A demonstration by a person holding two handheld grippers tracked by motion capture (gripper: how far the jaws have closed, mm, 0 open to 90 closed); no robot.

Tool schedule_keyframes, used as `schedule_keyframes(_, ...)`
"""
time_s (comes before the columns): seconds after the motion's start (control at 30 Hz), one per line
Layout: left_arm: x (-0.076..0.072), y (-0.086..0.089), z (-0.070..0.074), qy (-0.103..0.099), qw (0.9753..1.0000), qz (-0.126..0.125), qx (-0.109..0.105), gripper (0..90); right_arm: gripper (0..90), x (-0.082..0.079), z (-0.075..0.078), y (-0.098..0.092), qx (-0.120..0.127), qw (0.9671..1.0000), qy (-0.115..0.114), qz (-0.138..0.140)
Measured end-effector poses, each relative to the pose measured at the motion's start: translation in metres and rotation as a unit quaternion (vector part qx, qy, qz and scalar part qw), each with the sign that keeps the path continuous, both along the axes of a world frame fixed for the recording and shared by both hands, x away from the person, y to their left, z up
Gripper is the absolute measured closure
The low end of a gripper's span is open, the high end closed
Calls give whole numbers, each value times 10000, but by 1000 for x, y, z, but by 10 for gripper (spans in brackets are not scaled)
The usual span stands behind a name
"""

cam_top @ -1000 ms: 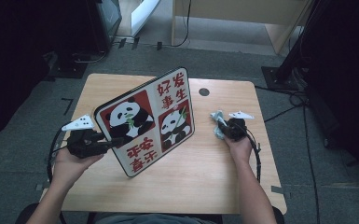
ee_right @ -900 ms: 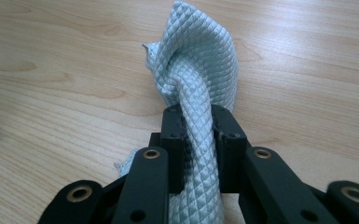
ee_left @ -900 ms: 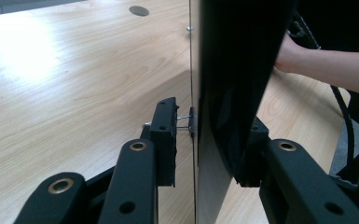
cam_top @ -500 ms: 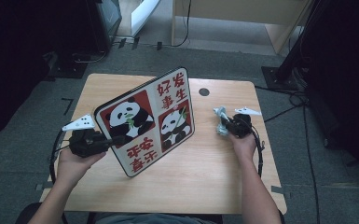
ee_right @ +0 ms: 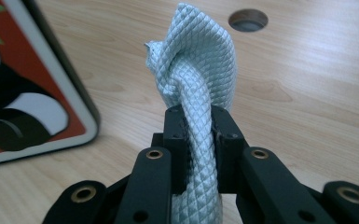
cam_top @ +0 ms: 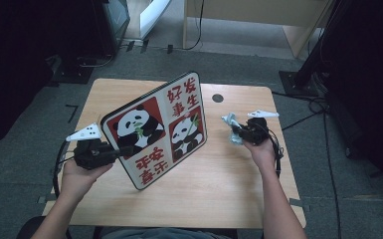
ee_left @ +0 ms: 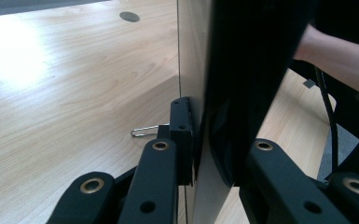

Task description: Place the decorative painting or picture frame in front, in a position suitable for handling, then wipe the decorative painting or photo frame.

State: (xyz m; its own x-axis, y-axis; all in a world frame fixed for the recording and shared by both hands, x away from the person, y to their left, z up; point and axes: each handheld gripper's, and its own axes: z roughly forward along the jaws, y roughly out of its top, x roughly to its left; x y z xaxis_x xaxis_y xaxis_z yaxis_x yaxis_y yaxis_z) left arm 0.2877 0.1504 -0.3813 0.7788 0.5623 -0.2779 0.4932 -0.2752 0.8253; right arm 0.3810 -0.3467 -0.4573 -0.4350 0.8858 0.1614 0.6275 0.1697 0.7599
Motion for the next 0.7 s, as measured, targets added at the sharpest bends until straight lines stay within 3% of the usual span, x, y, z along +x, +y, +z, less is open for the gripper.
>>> schedule_keyframes(0.33,-2,0,0,54,10000,-50,-35,794,791,-13,39,16,272,9983,-336,394)
schedule_keyframes(0.7,-3,0,1,96,9999,-82,-44,795,789,-21,71,36,339,9950,-554,758)
